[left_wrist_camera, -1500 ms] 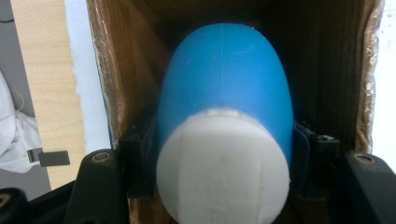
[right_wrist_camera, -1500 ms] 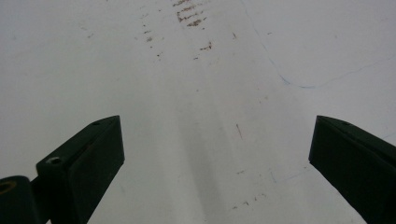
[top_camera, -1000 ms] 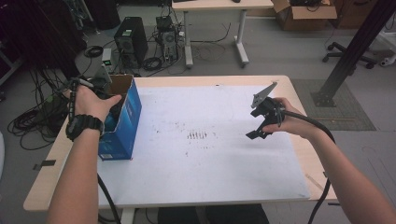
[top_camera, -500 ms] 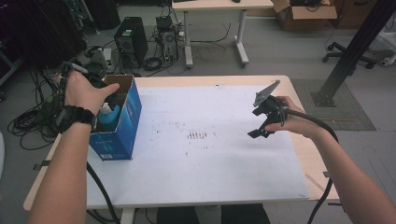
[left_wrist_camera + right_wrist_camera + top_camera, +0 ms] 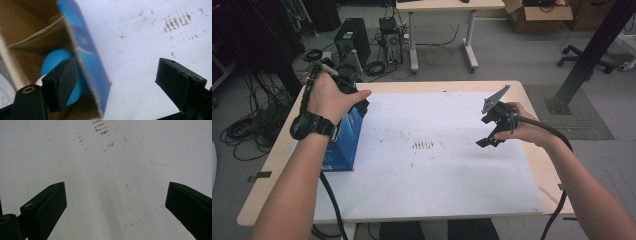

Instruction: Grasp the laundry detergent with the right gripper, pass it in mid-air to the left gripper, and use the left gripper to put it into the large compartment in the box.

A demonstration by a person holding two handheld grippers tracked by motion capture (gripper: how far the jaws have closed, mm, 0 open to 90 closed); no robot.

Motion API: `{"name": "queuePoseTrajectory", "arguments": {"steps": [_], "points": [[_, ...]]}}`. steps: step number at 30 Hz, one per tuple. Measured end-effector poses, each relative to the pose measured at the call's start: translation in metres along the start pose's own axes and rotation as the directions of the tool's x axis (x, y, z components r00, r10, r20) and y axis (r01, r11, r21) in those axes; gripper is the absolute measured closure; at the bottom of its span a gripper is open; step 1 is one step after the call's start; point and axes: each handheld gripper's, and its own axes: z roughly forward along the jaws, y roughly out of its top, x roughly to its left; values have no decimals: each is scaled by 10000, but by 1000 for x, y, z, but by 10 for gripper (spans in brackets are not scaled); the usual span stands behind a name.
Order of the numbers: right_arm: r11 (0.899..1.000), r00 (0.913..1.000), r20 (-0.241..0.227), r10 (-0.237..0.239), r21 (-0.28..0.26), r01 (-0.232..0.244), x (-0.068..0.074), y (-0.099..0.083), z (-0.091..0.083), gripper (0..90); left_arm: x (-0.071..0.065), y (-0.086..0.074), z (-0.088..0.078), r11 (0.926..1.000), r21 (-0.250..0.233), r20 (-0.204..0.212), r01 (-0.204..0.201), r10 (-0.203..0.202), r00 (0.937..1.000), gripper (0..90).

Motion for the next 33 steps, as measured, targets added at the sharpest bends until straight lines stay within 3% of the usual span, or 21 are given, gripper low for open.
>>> {"name": "queuePoseTrajectory", "arguments": {"steps": [6,14,22,33], "points": [[10000,10000,31,31,71,-31,0,1,-2,37,-22,7,12,9974,-25,371,-717,717,9967,149],[9999,9999,106,63,103,-64,1,-1,-6,38,-48,13,30,9870,-125,956,-1600,1605,9824,97],[9998,9998,118,160,132,-162,2,-4,-8,38,-64,15,43,9790,-254,1322,-2021,2036,9701,51],[9997,9997,154,186,170,-188,1,-6,-10,38,-72,18,51,9745,-395,1536,-2208,2243,9623,50]]}}
